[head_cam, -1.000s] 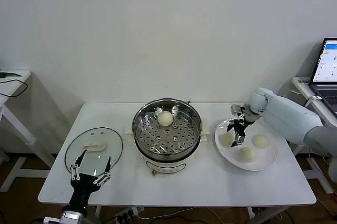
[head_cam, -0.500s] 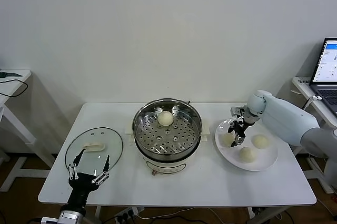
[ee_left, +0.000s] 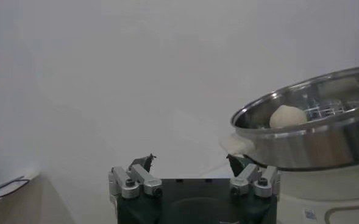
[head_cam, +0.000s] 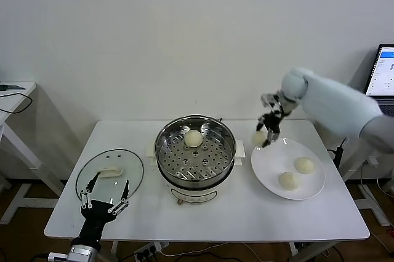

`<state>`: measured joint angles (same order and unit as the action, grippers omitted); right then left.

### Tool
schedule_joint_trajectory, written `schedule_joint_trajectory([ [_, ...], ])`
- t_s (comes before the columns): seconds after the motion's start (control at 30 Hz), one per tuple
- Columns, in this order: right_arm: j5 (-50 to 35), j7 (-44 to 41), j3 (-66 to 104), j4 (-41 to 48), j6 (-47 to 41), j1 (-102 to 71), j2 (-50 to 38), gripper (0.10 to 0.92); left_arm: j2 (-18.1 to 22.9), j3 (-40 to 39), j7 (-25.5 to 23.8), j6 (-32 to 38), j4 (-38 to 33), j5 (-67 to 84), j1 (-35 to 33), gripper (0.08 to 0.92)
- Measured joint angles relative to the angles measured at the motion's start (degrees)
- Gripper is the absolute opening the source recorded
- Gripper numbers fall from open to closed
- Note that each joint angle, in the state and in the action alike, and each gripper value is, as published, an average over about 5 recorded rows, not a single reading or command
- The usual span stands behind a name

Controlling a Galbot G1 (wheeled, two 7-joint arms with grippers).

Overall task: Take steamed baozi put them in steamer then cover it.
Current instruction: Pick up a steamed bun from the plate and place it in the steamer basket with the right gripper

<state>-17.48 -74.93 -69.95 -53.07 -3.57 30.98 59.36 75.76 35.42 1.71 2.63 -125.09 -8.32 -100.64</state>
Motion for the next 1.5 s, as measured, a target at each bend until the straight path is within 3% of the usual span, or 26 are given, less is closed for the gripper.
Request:
schedule_joint_trajectory([
  [0.3,-9.4,0.8,-6.5,-7.0,-4.2,7.5,6.3,0.68,-0.1,-0.3,0.1,0.0,-0.2,0.0,0.1,0.823],
  [0.63,-16.4,5.9,-12.6,-8.3,-8.5,8.9,14.8,0.67,0.0,-0.4,0.2,0.2,0.0,0.0,0.2,0.823],
  [1.5,-21.2,13.6,-18.2,-4.6,-13.9,4.0,27.3,0.671,0.1,-0.8,0.3,0.3,1.2,0.0,1.1,0.823],
])
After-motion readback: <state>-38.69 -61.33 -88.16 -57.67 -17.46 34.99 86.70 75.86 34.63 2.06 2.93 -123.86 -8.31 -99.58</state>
